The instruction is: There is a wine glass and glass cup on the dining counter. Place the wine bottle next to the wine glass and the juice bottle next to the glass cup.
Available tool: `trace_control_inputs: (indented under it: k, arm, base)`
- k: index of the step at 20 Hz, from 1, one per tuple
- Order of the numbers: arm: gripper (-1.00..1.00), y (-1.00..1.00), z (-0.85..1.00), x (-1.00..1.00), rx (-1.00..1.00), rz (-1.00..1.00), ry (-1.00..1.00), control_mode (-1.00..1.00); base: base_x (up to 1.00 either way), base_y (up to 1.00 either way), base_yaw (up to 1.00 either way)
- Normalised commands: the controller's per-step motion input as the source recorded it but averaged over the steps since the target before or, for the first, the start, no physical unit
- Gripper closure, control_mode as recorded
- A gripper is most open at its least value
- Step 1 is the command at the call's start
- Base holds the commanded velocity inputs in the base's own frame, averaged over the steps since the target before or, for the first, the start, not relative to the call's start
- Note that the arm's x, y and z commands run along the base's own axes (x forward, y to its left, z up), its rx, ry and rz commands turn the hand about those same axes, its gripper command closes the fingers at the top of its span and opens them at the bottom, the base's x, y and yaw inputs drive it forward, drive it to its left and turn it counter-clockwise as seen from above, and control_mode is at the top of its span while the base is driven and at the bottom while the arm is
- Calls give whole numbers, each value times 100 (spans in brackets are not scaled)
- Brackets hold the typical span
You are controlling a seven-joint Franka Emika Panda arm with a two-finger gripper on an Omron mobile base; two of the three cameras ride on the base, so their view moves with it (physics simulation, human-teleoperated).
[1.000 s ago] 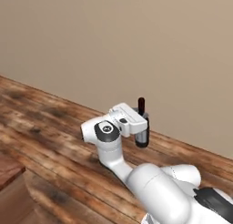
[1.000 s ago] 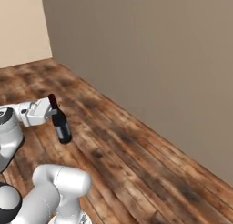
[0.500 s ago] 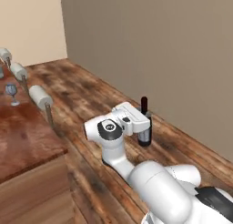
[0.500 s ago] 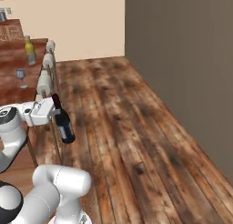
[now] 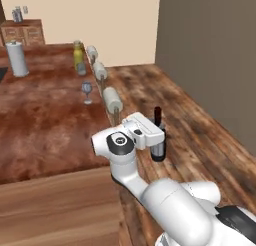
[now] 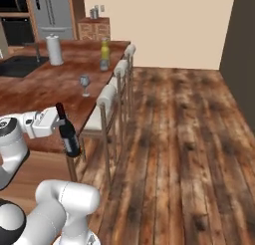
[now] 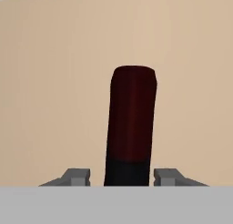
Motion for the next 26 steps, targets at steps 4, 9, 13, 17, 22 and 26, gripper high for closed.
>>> trace_control_inputs:
  k: [4,9,13,17,22,26]
  arm:
    - [100,0,0,0,0,0,0,100]
    - [100,0,0,0,0,0,0,100]
    - [100,0,0,0,0,0,0,100]
    - [100,0,0,0,0,0,0,100]
    - [100,0,0,0,0,0,0,100]
    - [100,0,0,0,0,0,0,100]
  base:
    - [60,-12,51]
    - [35,-30,41]
    - [34,-36,35]
    - [24,-50,22]
    - [17,-55,19]
    - [18,-58,15]
